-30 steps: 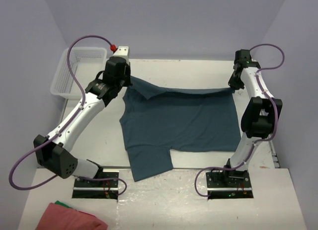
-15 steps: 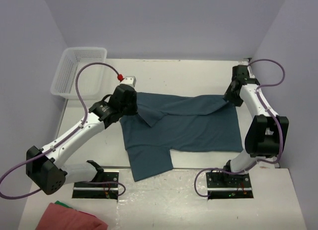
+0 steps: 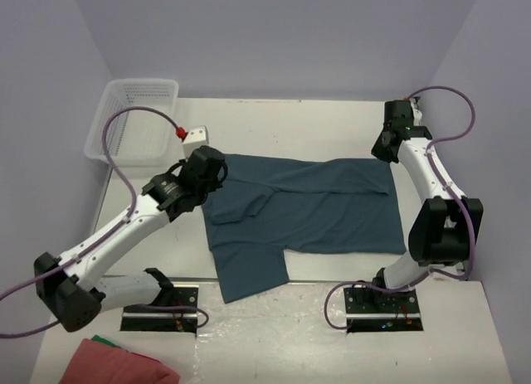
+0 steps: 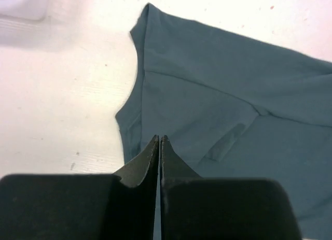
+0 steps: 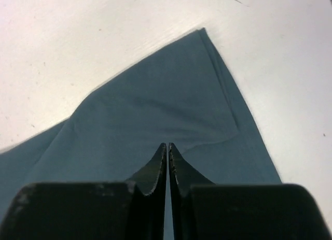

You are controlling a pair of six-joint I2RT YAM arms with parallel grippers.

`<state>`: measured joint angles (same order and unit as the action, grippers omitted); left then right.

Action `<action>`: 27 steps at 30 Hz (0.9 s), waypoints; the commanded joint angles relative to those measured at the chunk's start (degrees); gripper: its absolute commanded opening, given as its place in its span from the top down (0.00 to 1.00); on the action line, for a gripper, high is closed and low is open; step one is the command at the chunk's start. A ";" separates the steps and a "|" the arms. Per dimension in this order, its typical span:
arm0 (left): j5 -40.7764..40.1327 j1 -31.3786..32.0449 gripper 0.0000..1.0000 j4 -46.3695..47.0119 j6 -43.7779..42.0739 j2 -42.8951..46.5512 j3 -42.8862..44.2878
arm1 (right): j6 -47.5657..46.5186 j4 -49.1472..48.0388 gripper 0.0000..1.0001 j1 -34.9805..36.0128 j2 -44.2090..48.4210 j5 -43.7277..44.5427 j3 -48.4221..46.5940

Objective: Fold and stack the t-shirts
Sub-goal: Fold the flattened tshirt in 1/3 of the way

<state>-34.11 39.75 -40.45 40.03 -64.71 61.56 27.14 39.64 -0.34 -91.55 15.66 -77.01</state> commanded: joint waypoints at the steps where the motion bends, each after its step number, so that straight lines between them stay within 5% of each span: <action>1: -0.02 -0.98 1.00 4.22 -0.13 -11.19 2.60 | -1.11 -3.68 1.00 1.83 -2.58 -6.07 -1.57; 4: 12.46 -5.72 1.00 12.74 -2.06 -17.53 1.46 | -2.16 -5.88 1.00 2.80 -3.28 -8.52 -1.65; 10: 16.53 -14.60 1.00 19.70 -4.17 -28.18 4.09 | -3.14 -5.88 1.00 3.24 -4.87 -11.44 -3.58; 27: 23.91 -21.02 1.00 24.54 -5.05 -44.45 14.38 | -3.76 -4.13 1.00 3.42 -7.33 -7.84 -5.60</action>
<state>-11.77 20.25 -17.30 35.38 -107.22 74.17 24.03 35.29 2.98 -98.32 5.74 -79.83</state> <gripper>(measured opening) 0.002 0.003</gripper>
